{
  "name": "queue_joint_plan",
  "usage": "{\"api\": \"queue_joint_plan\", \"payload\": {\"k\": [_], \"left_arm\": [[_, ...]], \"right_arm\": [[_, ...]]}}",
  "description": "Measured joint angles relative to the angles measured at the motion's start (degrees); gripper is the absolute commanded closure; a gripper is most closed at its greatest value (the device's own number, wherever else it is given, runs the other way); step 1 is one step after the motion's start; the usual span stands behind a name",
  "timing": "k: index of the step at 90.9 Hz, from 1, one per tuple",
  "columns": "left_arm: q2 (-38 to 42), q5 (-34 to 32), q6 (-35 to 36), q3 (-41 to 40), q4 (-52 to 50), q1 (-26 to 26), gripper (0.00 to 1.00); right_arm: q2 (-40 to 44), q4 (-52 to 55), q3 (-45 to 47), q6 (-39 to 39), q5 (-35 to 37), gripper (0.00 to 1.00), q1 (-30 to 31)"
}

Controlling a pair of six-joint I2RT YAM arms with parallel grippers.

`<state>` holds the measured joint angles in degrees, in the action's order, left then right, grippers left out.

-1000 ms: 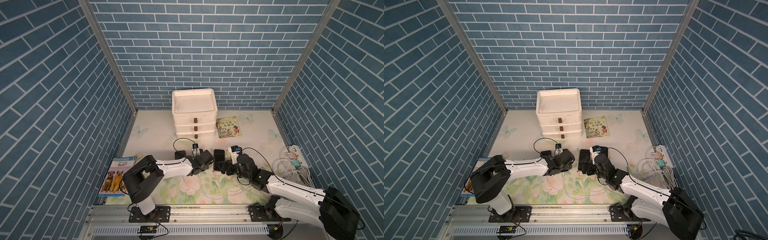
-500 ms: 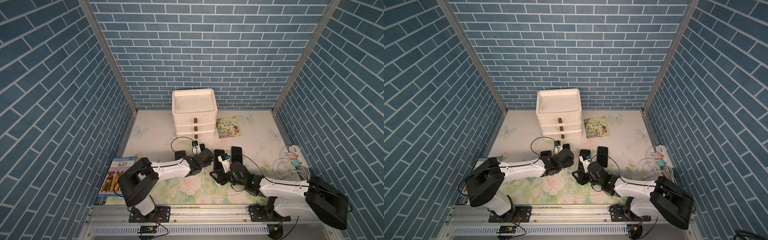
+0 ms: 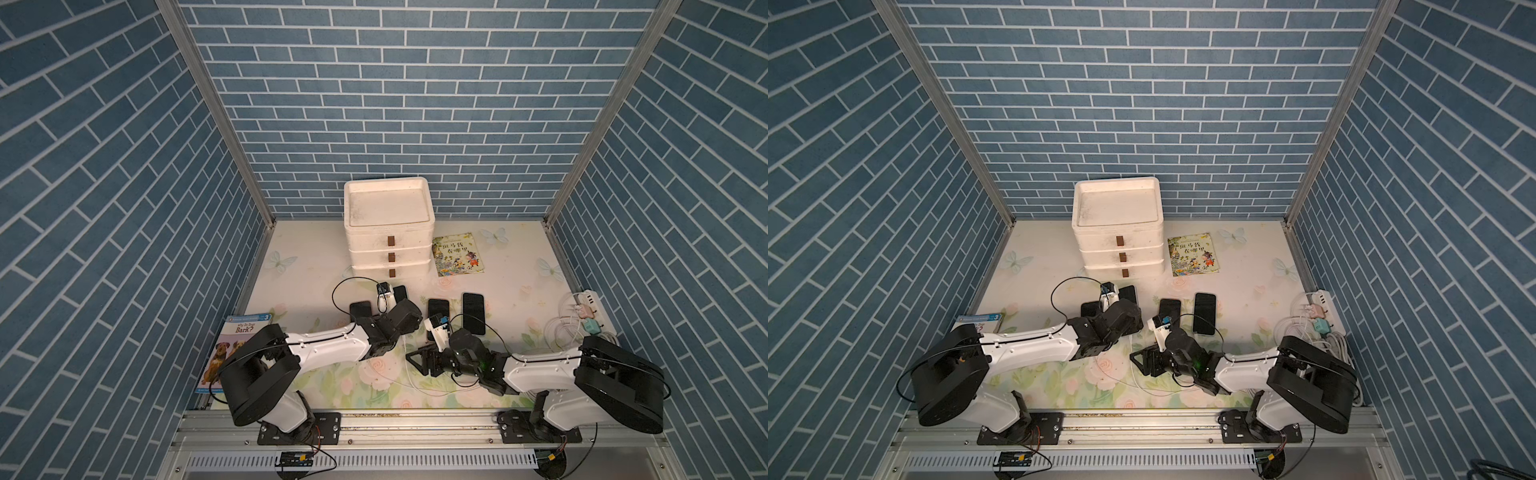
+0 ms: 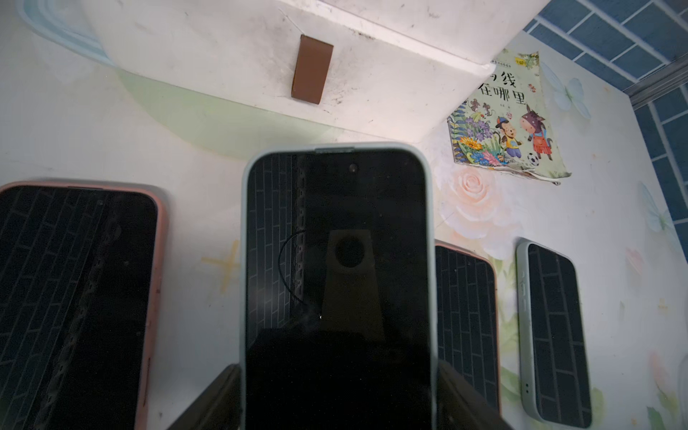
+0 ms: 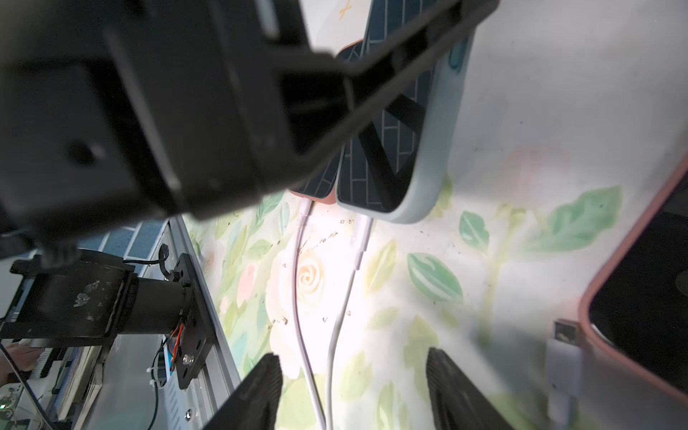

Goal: Unplug the charging cable from the phone
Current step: Remove the charging cable from the phone.

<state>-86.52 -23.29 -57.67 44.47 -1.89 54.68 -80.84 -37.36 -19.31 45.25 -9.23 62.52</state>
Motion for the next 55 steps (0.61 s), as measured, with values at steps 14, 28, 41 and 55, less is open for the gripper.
{"api": "queue_joint_plan", "payload": {"k": [14,28,41,55], "left_arm": [[0.8,-0.2,0.0,-1.0,1.3,0.0,1.0],[1.4,-0.3,0.0,-1.2,2.2,0.0,1.0],[1.7,-0.7,0.0,-1.2,3.0,0.0,1.0],[1.9,-1.0,0.0,-1.3,3.1,0.0,1.0]], "right_arm": [[-0.6,0.9,-1.2,0.0,0.7,0.29,0.0],[-0.5,3.7,-3.0,0.1,3.2,0.18,0.0],[-0.1,6.6,-3.6,-0.2,6.7,0.13,0.0],[1.4,7.5,-3.6,-0.3,8.3,0.18,-0.1]]}}
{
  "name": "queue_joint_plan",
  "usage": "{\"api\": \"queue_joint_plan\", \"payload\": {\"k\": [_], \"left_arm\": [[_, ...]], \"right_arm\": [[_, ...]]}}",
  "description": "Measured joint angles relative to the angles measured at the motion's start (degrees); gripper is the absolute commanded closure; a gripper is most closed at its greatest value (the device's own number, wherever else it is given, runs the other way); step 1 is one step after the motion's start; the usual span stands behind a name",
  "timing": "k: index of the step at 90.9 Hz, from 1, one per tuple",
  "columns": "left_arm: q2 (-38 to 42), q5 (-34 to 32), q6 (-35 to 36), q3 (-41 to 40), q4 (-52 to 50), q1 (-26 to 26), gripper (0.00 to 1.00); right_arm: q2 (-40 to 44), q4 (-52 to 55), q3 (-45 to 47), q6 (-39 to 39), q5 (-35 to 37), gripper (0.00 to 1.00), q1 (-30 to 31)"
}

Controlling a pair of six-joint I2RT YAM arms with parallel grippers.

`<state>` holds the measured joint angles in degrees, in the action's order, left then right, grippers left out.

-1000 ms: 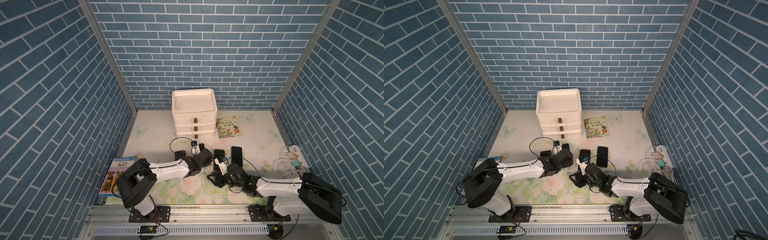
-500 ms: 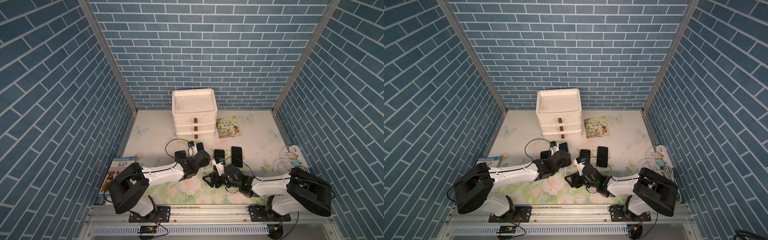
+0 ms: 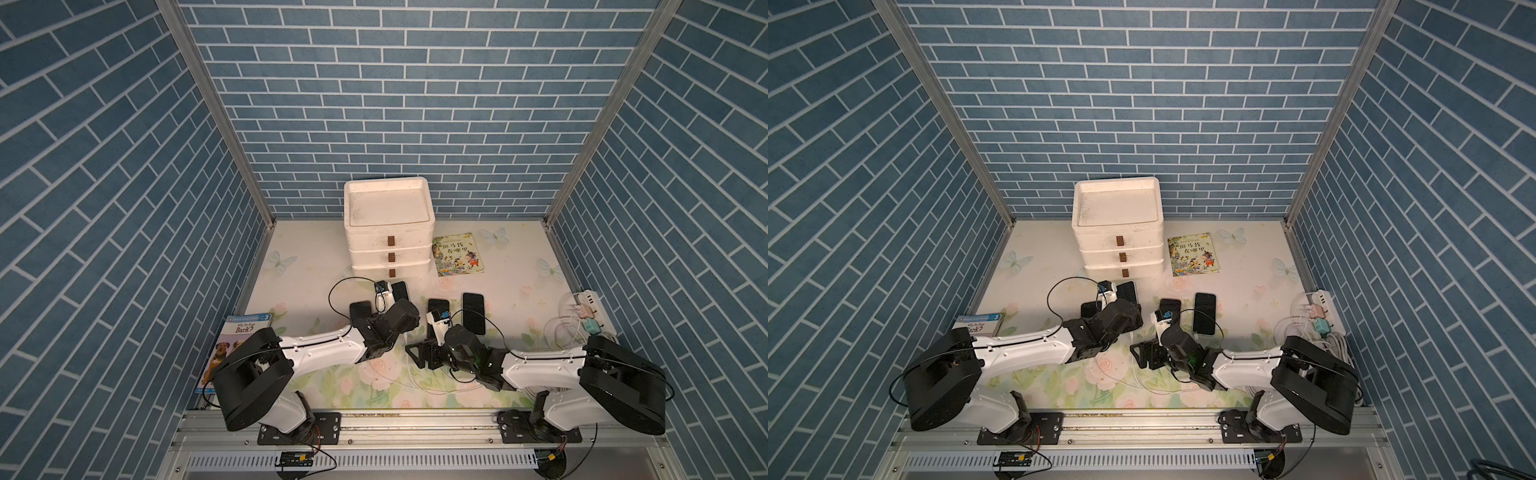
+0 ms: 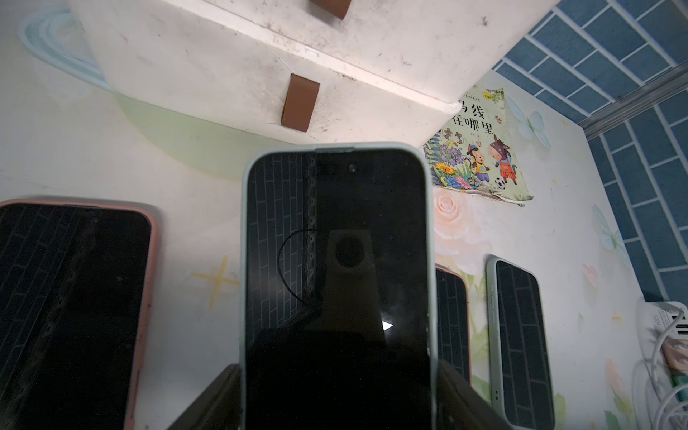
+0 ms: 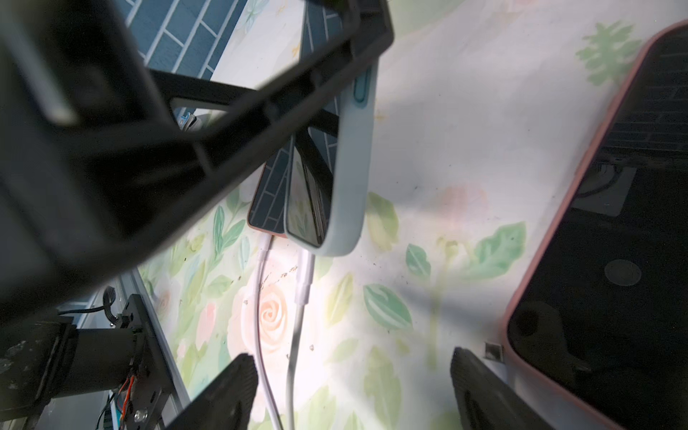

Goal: Unplug the charging cable from the phone
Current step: Remove the charging cable from the phone.

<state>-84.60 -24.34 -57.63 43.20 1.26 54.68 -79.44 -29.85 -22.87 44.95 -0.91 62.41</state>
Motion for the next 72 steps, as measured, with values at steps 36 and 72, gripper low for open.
{"api": "queue_joint_plan", "payload": {"k": [36,72], "left_arm": [[1.2,-0.5,0.0,-0.9,1.0,0.0,1.0],[1.6,-0.5,-0.1,-0.9,1.6,0.0,1.0]], "right_arm": [[-1.7,-5.7,1.0,-0.2,-8.1,0.38,-1.2],[-3.1,-7.2,1.0,0.0,-8.8,0.55,-1.2]]}}
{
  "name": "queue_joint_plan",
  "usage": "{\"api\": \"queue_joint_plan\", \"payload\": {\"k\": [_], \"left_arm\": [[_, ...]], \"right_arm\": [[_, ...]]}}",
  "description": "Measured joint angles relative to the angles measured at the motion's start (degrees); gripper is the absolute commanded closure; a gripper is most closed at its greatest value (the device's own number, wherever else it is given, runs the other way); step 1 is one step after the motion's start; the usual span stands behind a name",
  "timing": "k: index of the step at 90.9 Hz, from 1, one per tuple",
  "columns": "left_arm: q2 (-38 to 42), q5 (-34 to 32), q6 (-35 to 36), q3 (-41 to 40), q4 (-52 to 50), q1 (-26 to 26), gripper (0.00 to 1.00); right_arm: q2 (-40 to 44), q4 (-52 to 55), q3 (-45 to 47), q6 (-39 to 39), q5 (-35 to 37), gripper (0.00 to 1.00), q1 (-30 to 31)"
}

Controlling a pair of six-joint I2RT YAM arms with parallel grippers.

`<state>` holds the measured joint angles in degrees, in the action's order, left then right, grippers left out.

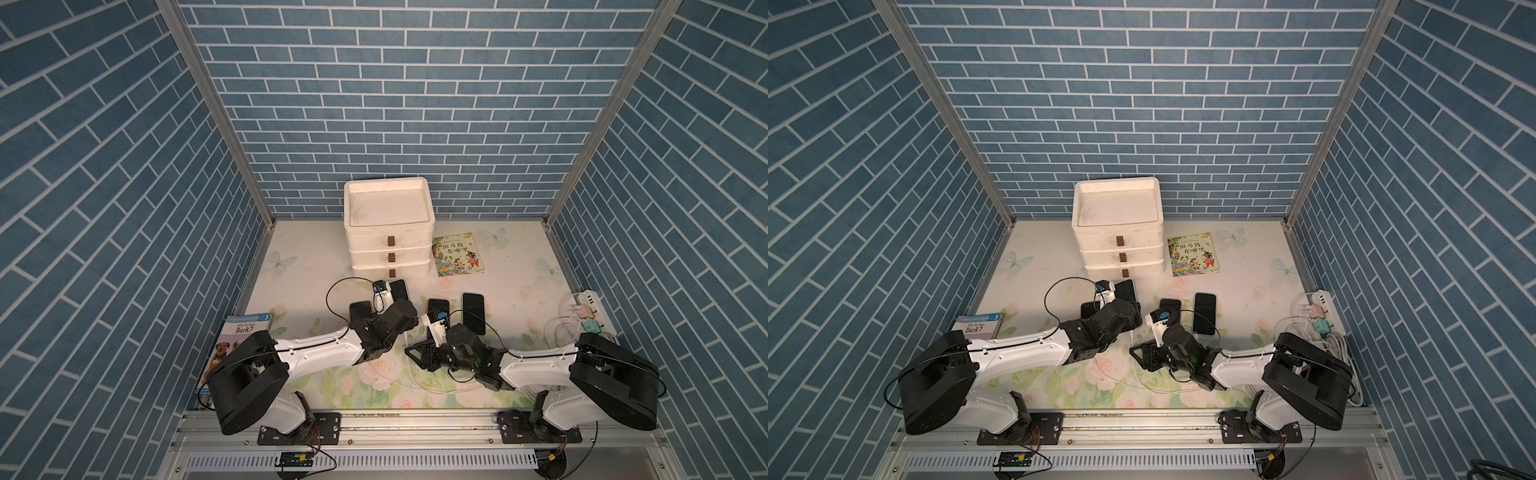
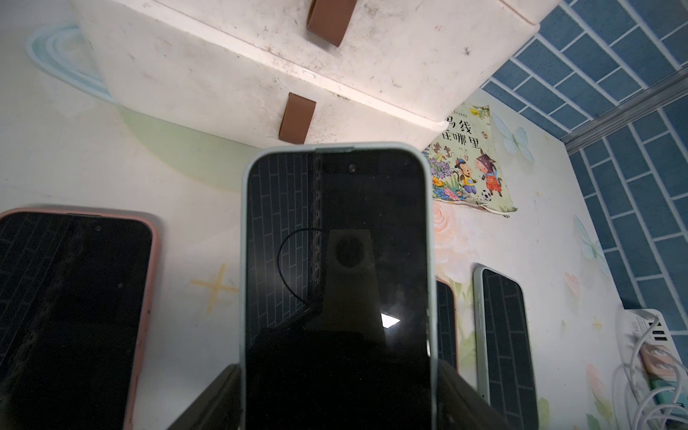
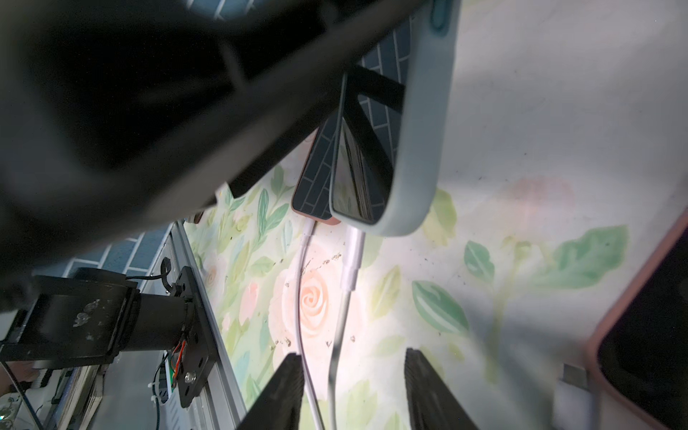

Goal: Unplug the charging cable from the phone
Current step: Remove the charging cable from the phone.

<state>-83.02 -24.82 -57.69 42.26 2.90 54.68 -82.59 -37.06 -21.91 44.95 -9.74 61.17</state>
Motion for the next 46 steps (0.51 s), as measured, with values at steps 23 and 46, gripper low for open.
{"api": "queue_joint_plan", "payload": {"k": [23,46], "left_arm": [[1.0,0.0,-0.1,-0.8,0.7,0.0,1.0],[1.4,0.0,-0.2,-1.4,1.3,0.0,1.0]], "right_arm": [[-1.6,-1.4,-0.2,0.3,-0.4,0.63,0.0],[-2.1,-2.2,-0.5,0.2,-1.2,0.71,0.0]]}}
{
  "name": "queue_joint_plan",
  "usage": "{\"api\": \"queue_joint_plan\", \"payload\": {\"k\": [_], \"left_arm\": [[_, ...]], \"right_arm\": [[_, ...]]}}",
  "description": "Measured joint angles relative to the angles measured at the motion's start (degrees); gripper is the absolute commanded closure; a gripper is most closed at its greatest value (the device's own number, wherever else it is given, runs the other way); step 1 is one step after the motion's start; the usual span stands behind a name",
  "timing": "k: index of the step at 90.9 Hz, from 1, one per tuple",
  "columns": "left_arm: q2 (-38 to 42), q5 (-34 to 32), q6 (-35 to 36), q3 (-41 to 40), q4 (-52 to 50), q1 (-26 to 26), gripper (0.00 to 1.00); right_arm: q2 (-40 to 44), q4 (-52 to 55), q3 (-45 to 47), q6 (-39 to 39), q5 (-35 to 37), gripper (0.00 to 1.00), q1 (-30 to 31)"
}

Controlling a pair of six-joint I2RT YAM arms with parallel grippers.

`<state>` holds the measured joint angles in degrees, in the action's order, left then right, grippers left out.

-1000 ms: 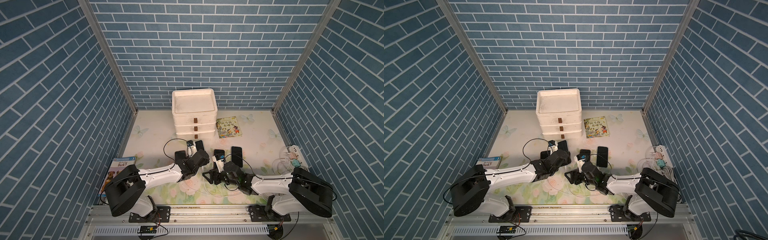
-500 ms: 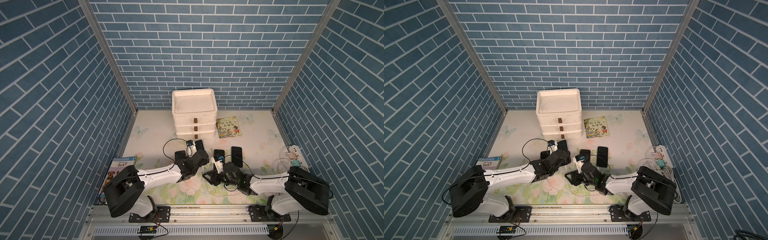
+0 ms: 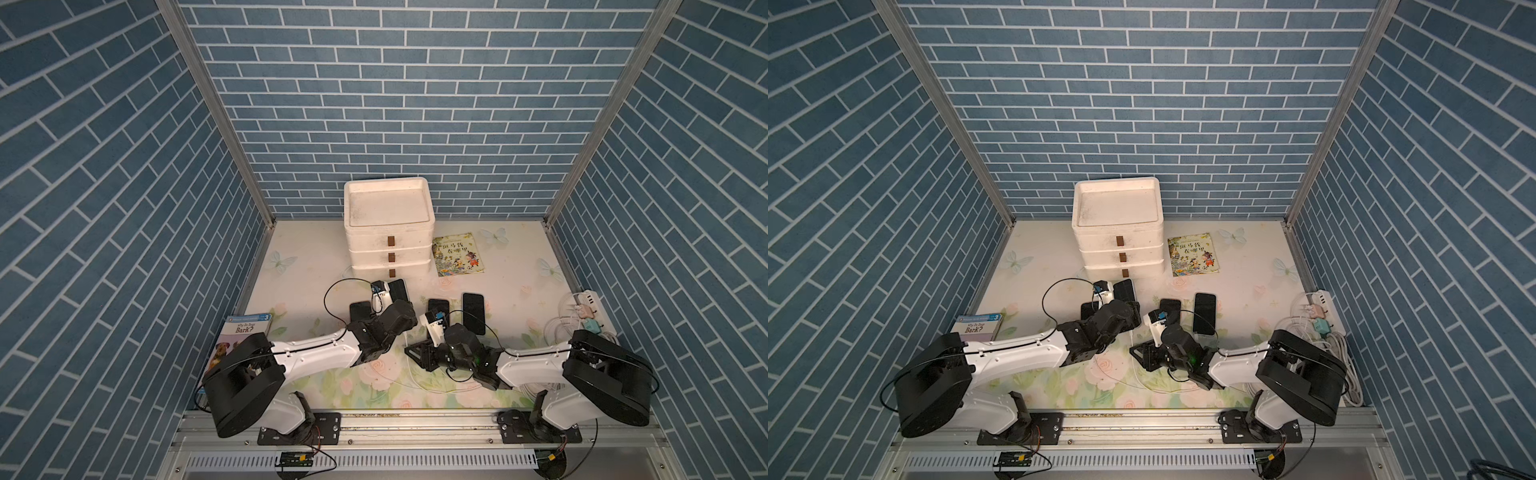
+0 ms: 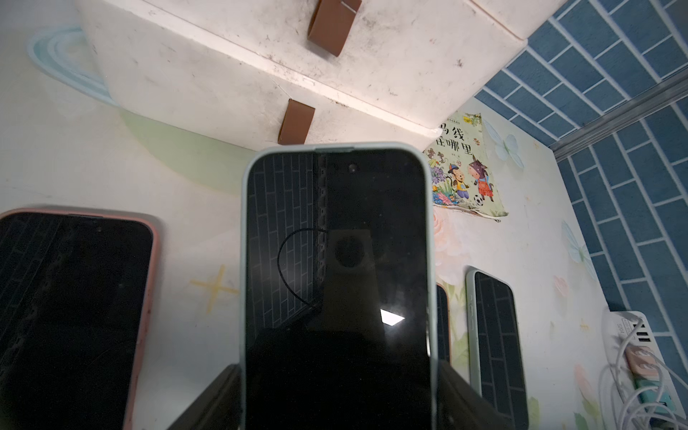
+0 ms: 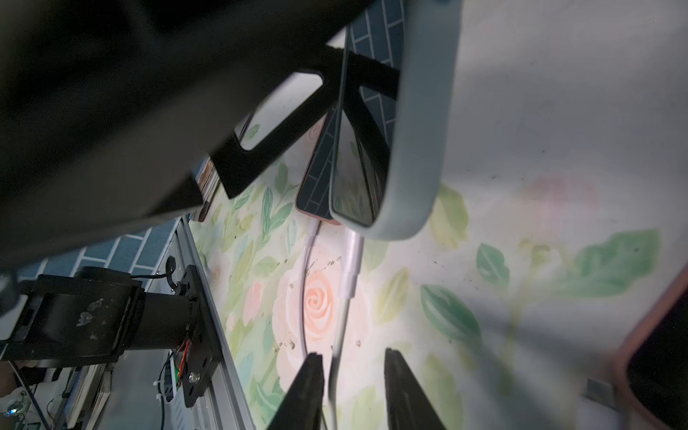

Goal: Unplug the charging cable from the phone
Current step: Remove the charging cable from the phone.

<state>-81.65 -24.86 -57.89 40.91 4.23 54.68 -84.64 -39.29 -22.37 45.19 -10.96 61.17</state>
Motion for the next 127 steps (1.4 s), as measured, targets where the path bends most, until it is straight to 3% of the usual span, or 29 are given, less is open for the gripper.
{"api": "queue_joint_plan", "payload": {"k": [20,33,39,47,52,105,127], "left_arm": [[0.2,0.0,0.0,-0.1,0.4,0.0,1.0],[0.3,-0.2,0.0,-0.1,0.4,0.0,1.0],[0.4,-0.4,0.0,-0.2,0.5,0.0,1.0],[0.6,-0.9,0.0,-0.4,0.5,0.0,1.0],[0.8,-1.1,-0.1,-0.5,0.4,0.0,1.0],[1.4,-2.2,-0.2,-0.5,0.5,0.0,1.0],[1.4,-2.5,-0.2,-0.5,0.5,0.0,1.0]], "right_arm": [[-0.8,-1.1,-0.2,0.3,-1.0,0.81,0.0],[-1.2,-1.6,-0.2,0.5,-1.4,0.82,0.0],[-1.3,-1.6,-0.2,0.5,-1.4,0.78,0.0],[-1.3,-1.6,-0.2,0.8,-1.4,0.64,0.0],[-1.3,-1.7,-0.2,0.8,-1.6,0.63,0.0],[-1.7,-2.8,-0.2,1.1,-2.8,0.79,0.0],[-1.6,-2.6,-0.2,1.1,-2.8,0.93,0.0]]}}
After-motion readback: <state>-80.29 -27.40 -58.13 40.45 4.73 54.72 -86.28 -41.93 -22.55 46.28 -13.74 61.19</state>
